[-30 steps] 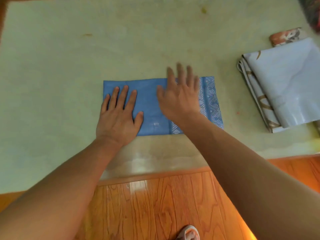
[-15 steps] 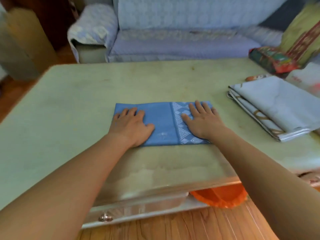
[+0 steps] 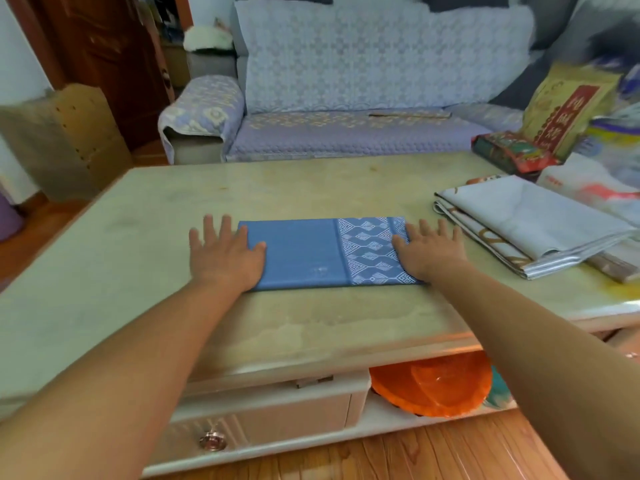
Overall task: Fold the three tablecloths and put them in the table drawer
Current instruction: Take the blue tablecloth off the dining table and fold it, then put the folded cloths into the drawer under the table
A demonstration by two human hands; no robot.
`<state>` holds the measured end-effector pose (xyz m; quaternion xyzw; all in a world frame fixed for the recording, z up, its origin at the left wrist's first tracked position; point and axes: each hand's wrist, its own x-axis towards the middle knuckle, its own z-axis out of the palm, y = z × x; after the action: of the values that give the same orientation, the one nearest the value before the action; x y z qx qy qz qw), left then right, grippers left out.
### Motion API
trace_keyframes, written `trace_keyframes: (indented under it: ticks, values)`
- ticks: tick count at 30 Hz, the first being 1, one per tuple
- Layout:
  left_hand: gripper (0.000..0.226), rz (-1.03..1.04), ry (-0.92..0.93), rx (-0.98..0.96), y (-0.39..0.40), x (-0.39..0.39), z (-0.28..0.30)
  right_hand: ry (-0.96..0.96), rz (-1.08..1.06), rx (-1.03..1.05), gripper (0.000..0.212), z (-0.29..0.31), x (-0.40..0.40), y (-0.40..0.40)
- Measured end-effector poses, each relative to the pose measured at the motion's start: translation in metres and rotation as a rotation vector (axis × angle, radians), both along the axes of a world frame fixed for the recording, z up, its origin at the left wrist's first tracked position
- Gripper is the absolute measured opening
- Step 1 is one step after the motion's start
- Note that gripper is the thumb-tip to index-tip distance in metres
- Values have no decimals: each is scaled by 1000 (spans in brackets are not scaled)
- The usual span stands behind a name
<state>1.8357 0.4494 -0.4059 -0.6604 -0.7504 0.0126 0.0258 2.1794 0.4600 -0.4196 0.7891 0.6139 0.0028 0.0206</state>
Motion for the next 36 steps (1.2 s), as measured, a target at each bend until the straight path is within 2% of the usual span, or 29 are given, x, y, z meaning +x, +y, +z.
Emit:
trace_keyframes:
  ticks: [1, 3, 5, 6, 7, 9, 11, 14, 15, 16, 18, 19, 21, 24, 29, 32, 34, 35, 36]
  values:
    - [67, -24, 44, 120, -8, 10, 6, -93, 23, 110, 63, 5, -7, -5]
    - [62, -162, -66, 295, -30, 32, 18, -184, 193, 389, 49, 21, -28, -21]
    - [58, -327, -334, 392, -70, 44, 20, -62, 415, 673, 32, 19, -57, -50]
    - [54, -379, -477, 465, -92, 47, 19, 37, 473, 751, 27, 13, -73, -65]
    - [46, -397, -597, 561, -123, 44, 12, 124, 509, 743, 27, 4, -92, -82]
    - [28, -396, -701, 717, -185, 32, -18, 193, 550, 644, 33, -18, -124, -112]
    - [19, -306, -779, 668, -235, 14, -61, 166, 517, 681, 35, -34, -137, -128]
    - [20, 45, -840, 334, -265, -21, -142, 151, 422, 852, 27, -43, -136, -132]
    - [23, 146, -812, 235, -268, -33, -162, 129, 421, 861, 28, -45, -135, -131]
    - [36, 189, -753, 167, -269, -45, -174, 108, 422, 843, 29, -48, -136, -131]
    - [61, 159, -639, 37, -267, -64, -186, 110, 384, 809, 26, -49, -140, -134]
    - [64, 108, -593, -37, -264, -69, -185, 124, 364, 810, 24, -48, -142, -135]
    - [63, 1, -502, -141, -257, -72, -181, 137, 352, 824, 23, -46, -145, -136]
    - [58, -19, -412, -145, -251, -71, -176, 162, 305, 871, 20, -48, -149, -141]
    - [59, -13, -405, -178, -251, -62, -169, 137, 251, 812, 19, -53, -158, -151]
    - [63, -46, -356, -332, -278, -60, -159, 120, 271, 818, 18, -53, -156, -151]
    - [47, -79, -211, -407, -292, -61, -141, 122, 321, 836, 18, -55, -153, -153]
    - [34, -71, -159, -371, -291, -62, -126, 122, 353, 841, 19, -56, -150, -154]
    - [30, -61, -129, -292, -288, -63, -112, 127, 383, 839, 20, -58, -148, -155]
